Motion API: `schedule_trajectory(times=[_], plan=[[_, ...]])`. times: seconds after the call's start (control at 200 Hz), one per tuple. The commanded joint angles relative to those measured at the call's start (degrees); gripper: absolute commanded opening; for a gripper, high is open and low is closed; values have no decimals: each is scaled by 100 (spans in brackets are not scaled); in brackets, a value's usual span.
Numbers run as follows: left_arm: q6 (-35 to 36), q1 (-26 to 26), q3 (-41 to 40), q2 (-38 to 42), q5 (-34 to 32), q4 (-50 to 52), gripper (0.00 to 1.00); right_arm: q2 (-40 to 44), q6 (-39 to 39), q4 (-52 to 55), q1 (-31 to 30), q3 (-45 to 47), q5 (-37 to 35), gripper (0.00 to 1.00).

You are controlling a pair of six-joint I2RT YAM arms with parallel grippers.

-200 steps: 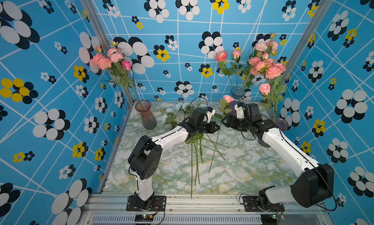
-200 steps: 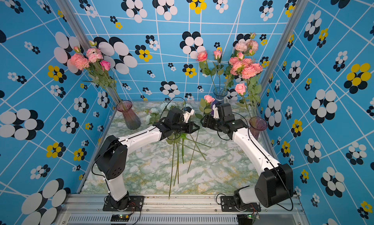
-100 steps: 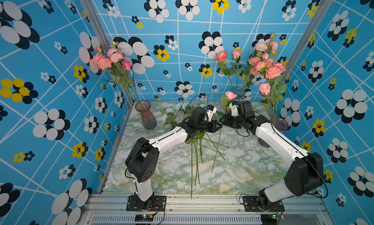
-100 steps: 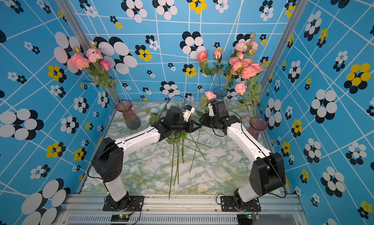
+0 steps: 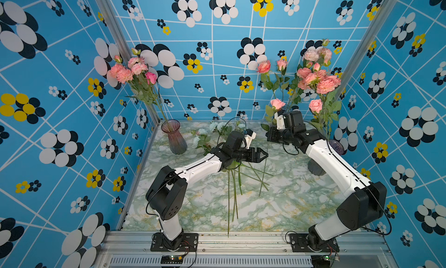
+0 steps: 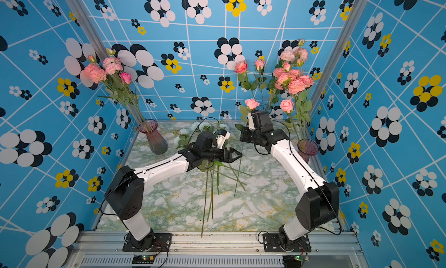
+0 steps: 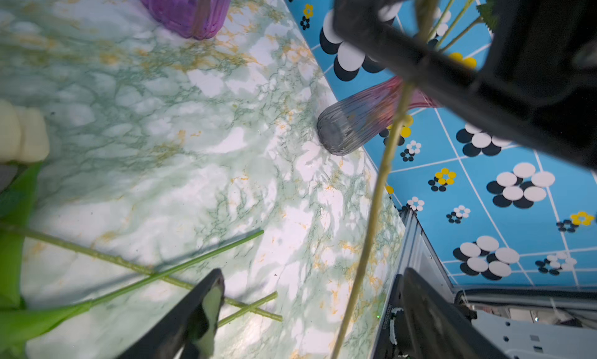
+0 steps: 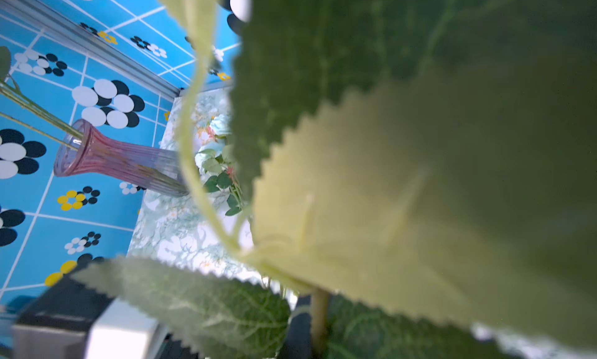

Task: Place the pink flowers into the vase
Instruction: Place the flower in the vase.

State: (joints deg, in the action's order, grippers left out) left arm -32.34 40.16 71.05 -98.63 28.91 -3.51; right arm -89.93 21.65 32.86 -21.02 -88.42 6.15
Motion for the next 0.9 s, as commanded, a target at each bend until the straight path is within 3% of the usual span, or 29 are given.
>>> schedule_trajectory(times=[0.0, 0.185, 0.375, 0.565, 0.775, 0.894], plan=[[356, 3, -289, 537, -158, 294, 100, 199, -878, 597, 1, -632, -615, 0], [587, -52, -369, 665, -191, 381, 99, 1004, -1872, 675, 1, -966, -1036, 0], [713, -83, -181, 574, -104, 386, 99, 2013, -2895, 552, 38, -1280, -2272, 0], [680, -99, -164, 494, 14, 277, 100, 2399, -3851, -108, 328, -1646, -3509, 0], [685, -105, -208, 561, 33, 265, 99, 2074, -3863, -1085, 1384, -1744, -3665, 0], [735, -105, -232, 633, -2, 293, 100, 1795, -3469, -1466, 1935, -1557, -3450, 0]])
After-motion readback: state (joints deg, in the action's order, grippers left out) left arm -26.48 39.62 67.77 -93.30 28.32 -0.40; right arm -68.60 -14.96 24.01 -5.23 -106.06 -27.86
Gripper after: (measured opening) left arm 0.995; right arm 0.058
